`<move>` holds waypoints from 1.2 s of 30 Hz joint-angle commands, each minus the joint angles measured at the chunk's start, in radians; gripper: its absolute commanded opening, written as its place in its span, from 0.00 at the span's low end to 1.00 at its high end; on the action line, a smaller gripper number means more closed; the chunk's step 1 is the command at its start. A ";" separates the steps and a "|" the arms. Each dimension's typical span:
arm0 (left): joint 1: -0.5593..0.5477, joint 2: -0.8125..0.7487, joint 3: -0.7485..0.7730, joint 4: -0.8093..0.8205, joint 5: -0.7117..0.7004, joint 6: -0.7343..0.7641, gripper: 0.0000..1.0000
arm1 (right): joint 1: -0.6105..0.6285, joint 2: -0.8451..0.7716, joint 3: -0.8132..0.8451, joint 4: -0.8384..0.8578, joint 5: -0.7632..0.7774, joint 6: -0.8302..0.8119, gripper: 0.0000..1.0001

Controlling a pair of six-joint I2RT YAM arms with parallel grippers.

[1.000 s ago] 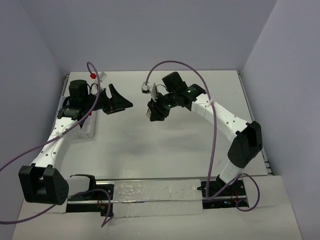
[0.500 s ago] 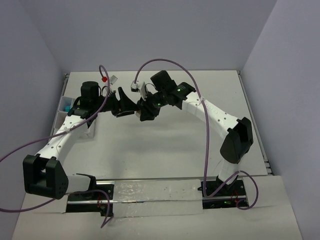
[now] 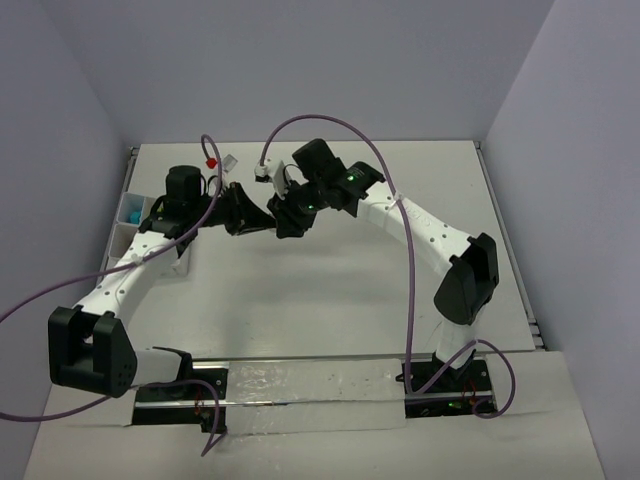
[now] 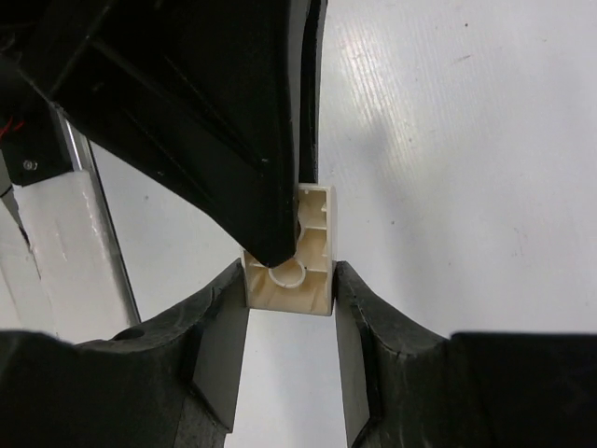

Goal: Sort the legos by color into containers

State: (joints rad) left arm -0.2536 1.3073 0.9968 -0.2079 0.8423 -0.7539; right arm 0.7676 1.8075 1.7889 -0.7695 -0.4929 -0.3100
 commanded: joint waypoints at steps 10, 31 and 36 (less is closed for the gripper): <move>0.225 0.044 0.198 -0.433 0.039 0.530 0.00 | -0.040 -0.091 -0.031 0.023 -0.011 0.041 1.00; 0.251 0.021 0.134 -0.498 -0.941 0.949 0.04 | -0.188 -0.163 -0.186 0.021 -0.019 0.046 1.00; 0.251 0.055 0.105 -0.476 -0.979 0.949 0.09 | -0.191 -0.163 -0.189 0.016 -0.009 0.045 1.00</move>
State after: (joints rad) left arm -0.0036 1.3462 1.1150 -0.7382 -0.0616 0.1737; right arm 0.5842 1.6836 1.6088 -0.7628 -0.5049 -0.2661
